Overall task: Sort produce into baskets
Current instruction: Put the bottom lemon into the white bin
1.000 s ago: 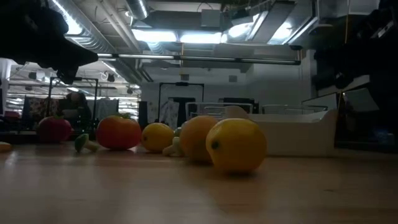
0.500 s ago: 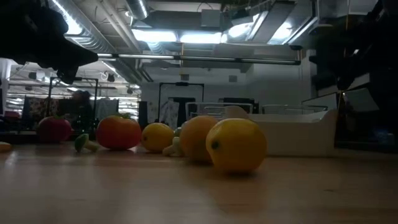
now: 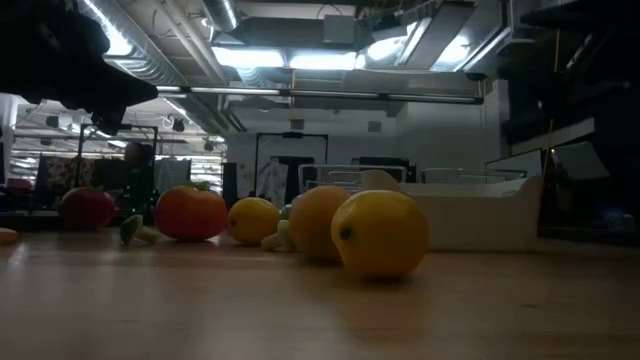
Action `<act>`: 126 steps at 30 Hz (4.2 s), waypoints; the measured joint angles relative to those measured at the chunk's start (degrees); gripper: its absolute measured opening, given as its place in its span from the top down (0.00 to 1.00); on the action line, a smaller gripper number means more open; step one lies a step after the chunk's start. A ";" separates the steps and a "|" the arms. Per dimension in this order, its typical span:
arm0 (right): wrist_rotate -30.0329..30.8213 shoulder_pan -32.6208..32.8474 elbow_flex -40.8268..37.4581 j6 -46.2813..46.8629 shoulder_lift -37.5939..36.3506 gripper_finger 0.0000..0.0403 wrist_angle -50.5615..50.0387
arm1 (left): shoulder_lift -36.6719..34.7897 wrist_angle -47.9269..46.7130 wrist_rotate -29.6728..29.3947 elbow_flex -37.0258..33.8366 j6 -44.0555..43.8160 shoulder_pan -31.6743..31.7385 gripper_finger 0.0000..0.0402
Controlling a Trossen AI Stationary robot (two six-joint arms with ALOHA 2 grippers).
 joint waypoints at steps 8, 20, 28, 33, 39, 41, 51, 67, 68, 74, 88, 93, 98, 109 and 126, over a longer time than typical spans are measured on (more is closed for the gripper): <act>-3.30 0.00 9.98 -7.90 12.91 0.12 -0.13 | 0.00 0.01 0.00 0.00 -0.02 0.00 0.97; -16.08 0.02 35.41 -22.97 50.02 0.12 -17.31 | 0.01 0.01 0.00 0.00 -0.13 0.00 0.97; -24.56 1.70 50.46 -32.38 72.95 0.12 -29.41 | 0.00 0.01 0.00 0.00 -5.96 0.00 0.97; -24.55 6.00 56.78 -41.66 82.76 0.12 -33.44 | 0.04 -0.01 0.00 0.00 -6.66 0.00 0.97; -22.80 9.83 60.93 -47.90 90.36 0.12 -33.18 | 0.31 0.01 -0.21 0.00 -6.58 0.00 0.97; -22.63 10.41 61.63 -49.20 92.14 0.12 -33.44 | 0.33 0.01 -0.26 0.00 -6.58 0.00 0.97; -22.74 10.91 61.84 -52.46 96.86 0.12 -31.34 | 1.20 0.06 -0.89 0.02 -6.60 0.00 0.97; -27.30 10.93 61.82 -56.71 102.24 0.12 -24.87 | 1.81 0.07 -1.41 0.02 -6.17 0.00 0.97; -27.68 10.92 61.82 -56.97 102.30 0.12 -24.45 | 1.98 0.12 -1.44 0.02 -6.16 0.00 0.97; -29.77 10.91 61.82 -58.32 102.46 0.12 -23.82 | 2.56 0.07 -1.78 0.02 -6.16 0.00 0.97; -36.25 8.83 61.80 -58.67 105.31 0.12 -21.35 | 5.47 0.11 -3.34 0.02 -6.13 0.01 0.97; -38.30 8.12 61.76 -58.66 106.18 0.12 -21.35 | 6.88 0.12 -3.48 0.02 -6.12 0.02 0.97; -38.37 7.64 61.75 -58.58 106.23 0.12 -21.40 | 7.87 0.10 -3.48 0.02 -6.12 0.01 0.97; -30.88 7.82 61.75 -58.24 106.23 0.12 -21.20 | 8.07 0.21 -5.90 0.02 -3.57 0.02 0.97; -31.96 9.05 61.51 -62.24 106.41 0.27 -22.21 | 8.07 0.32 -6.45 0.02 -10.99 0.02 0.97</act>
